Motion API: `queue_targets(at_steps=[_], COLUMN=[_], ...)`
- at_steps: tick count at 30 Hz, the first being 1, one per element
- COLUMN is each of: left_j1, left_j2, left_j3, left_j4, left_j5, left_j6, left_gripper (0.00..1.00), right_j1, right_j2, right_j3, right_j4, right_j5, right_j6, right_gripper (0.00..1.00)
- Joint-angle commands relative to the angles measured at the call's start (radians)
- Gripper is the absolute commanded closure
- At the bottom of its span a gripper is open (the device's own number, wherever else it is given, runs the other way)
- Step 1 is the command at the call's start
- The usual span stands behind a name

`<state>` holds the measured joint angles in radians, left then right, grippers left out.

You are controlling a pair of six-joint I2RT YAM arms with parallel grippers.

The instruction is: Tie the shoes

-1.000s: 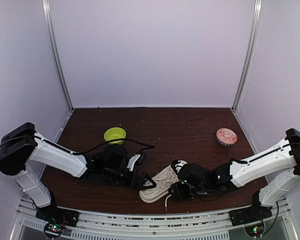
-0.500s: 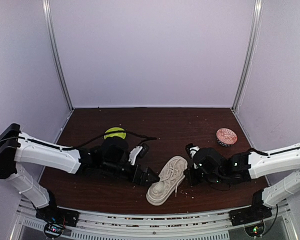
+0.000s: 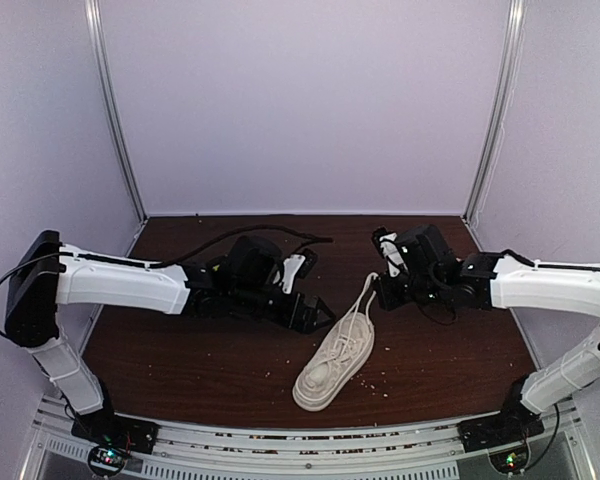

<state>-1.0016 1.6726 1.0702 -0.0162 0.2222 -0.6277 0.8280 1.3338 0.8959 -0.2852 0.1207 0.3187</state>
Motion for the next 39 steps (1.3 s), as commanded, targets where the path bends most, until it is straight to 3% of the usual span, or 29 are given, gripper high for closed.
queue_targets(at_steps=[1, 8, 22, 25, 32, 39], left_j1=[0.031, 0.090, 0.096, 0.100, 0.103, 0.103], left_j2=[0.074, 0.156, 0.349, 0.374, 0.399, 0.436], left_j3=[0.066, 0.111, 0.392, 0.430, 0.455, 0.482], left_j4=[0.048, 0.160, 0.015, -0.012, -0.024, -0.049], left_j5=[0.037, 0.152, 0.389, 0.398, 0.422, 0.421], left_j6=[0.032, 0.033, 0.207, 0.223, 0.227, 0.239], left_gripper=[0.15, 0.18, 0.17, 0.24, 0.50, 0.50], right_j1=[-0.014, -0.029, -0.084, -0.090, -0.098, -0.099], right_j2=[0.075, 0.045, -0.087, -0.096, -0.107, -0.111], right_j3=[0.055, -0.017, -0.124, -0.125, -0.132, -0.130], right_j4=[0.080, 0.187, 0.241, 0.231, 0.230, 0.240], right_j5=[-0.080, -0.143, -0.246, -0.247, -0.253, -0.269], right_j6=[-0.149, -0.139, -0.125, -0.125, -0.122, -0.116], right_gripper=[1.00, 1.00, 1.00, 1.00, 1.00, 1.00])
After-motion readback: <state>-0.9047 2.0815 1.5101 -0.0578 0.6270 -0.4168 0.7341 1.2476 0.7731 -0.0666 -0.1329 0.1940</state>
